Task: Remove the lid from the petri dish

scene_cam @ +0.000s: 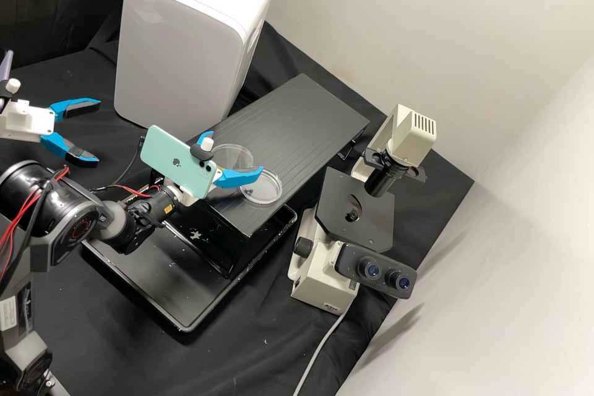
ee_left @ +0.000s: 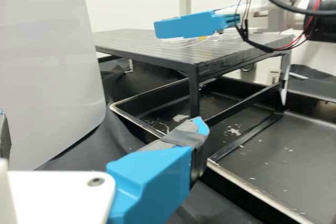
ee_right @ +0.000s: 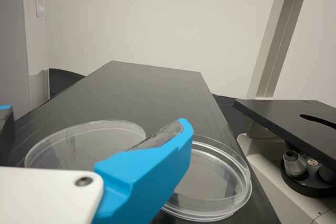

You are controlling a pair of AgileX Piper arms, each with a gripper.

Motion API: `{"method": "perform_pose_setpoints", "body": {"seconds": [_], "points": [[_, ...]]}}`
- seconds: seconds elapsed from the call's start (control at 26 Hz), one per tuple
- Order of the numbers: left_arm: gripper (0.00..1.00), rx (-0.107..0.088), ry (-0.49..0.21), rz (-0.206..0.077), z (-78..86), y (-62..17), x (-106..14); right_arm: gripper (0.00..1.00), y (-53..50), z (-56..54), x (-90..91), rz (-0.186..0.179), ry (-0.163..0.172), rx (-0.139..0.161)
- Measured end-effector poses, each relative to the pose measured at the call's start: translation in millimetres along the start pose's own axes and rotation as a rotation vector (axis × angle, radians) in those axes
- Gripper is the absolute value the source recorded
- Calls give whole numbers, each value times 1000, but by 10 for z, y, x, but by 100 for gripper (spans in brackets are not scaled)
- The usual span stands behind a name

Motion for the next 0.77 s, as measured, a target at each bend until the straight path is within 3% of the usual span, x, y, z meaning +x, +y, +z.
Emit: {"method": "perform_pose_setpoints", "body": {"seconds": [0.15,0.35,0.42,0.58,0.77], "points": [[100,71,60,23,23,26,-32,100,1,1,0,1,-1,-18],[100,77,60,45,40,76,-89,100,10,48,-79,16,-39,-36],[100,77,60,48,41,81,-90,100,39,42,-133,42,-50,-41],[100,77,60,48,41,81,-90,100,105,4,-262,120,-69,-6],[100,77,60,48,41,81,-90,100,179,-23,-437,146,-53,27]]}}
